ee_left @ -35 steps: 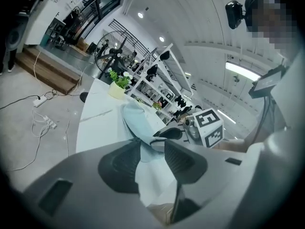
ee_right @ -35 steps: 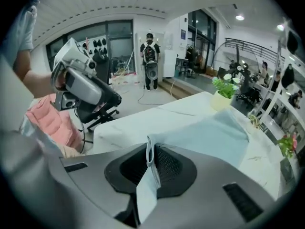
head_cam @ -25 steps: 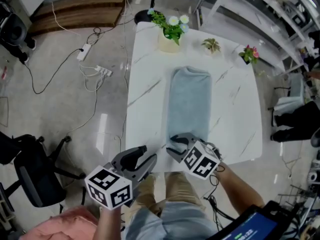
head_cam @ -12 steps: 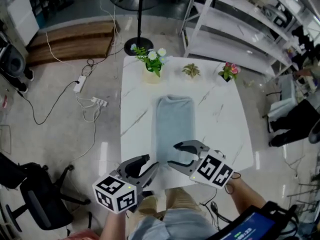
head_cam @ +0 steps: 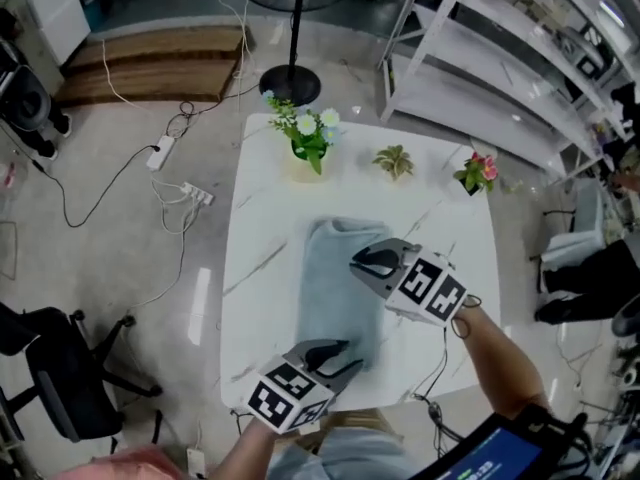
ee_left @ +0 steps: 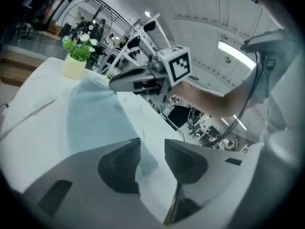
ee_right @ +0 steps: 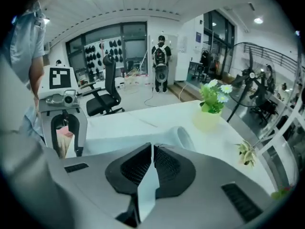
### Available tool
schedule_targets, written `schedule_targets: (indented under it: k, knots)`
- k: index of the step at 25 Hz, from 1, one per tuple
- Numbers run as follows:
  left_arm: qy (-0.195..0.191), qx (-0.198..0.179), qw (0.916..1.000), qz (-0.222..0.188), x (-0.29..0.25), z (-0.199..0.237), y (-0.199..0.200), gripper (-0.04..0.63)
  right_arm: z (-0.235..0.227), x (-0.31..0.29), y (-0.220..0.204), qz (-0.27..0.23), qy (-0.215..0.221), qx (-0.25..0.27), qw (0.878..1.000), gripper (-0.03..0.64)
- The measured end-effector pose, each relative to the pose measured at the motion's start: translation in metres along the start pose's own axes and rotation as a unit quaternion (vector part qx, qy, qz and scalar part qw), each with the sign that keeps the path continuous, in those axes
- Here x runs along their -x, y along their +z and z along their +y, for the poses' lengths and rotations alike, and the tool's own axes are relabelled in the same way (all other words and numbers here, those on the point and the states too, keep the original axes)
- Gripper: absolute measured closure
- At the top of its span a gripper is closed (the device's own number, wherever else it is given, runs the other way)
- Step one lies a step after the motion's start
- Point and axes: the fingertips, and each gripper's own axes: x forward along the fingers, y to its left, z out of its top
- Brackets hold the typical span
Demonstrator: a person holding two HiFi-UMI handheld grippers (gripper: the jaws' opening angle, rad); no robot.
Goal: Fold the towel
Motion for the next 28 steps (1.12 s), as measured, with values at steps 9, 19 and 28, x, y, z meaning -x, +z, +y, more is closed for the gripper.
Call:
schedule_targets:
  k: [9, 19, 28]
  knots:
    - [-0.077, -0.003, 0.9865, 0.144, -0.058, 0.003, -0.038, 0.456, -0.056, -0.072, 0.001, 0.009, 0.054, 0.088, 0.995, 0.597]
    - [-0.084, 0.013, 0.9807, 0.176, -0.060, 0.006, -0.048, 0.466, -0.099, -0.133, 0.009, 0.008, 0.057, 0.092, 0.994, 0.598]
    - [-0.077, 0.017, 0.9810, 0.177, -0.060, 0.012, -0.047, 0.469, -0.120, -0.016, 0.032, -0.095, 0.014, -0.001, 0.995, 0.597]
